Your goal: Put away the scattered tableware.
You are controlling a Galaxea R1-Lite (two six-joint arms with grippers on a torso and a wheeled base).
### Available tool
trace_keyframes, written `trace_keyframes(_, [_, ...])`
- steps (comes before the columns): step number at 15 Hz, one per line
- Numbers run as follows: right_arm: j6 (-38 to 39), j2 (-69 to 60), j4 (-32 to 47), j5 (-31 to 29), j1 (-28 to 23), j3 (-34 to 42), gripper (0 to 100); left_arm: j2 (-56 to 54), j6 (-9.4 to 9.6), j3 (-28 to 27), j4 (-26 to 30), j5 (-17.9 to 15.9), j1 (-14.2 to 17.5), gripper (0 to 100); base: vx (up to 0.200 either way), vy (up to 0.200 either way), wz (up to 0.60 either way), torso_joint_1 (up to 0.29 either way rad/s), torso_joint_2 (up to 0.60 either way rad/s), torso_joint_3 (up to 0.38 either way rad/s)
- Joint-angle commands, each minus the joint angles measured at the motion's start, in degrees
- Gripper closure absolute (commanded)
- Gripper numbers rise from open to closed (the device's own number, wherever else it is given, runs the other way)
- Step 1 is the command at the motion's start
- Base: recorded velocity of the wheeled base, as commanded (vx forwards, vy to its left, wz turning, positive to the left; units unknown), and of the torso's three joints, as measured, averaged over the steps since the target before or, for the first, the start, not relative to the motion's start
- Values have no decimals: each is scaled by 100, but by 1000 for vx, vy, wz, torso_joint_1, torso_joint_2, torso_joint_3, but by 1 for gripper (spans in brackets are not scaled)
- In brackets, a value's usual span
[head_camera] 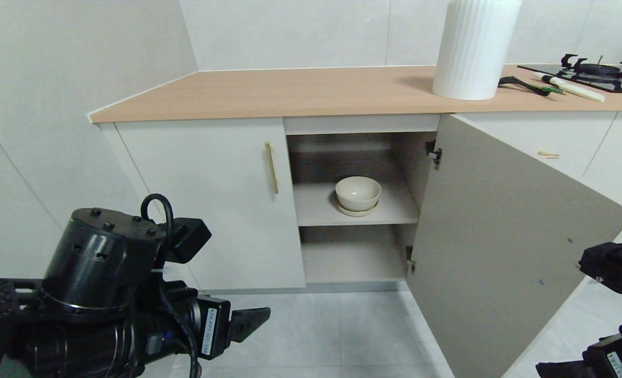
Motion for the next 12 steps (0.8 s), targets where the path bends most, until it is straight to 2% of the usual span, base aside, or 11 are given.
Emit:
trace_keyframes(1, [1, -65, 0, -76, -45, -47, 0, 8, -3, 1, 1, 0, 1, 0, 0, -200, 0, 7, -2, 2])
trace_keyframes(3, [1, -39, -18, -164, -335, -126, 0, 8, -3, 1, 1, 0, 1, 0, 0, -200, 0, 2, 7, 2])
trace_keyframes(6, [-87, -39, -26, -164, -731, -231, 0, 8, -3, 1, 1, 0, 1, 0, 0, 0, 0, 0, 0, 0])
trace_keyframes(12, [-667, -30, -316, -155, -1961, -293, 0, 8, -3, 1, 1, 0, 1, 0, 0, 0, 0, 0, 0, 0])
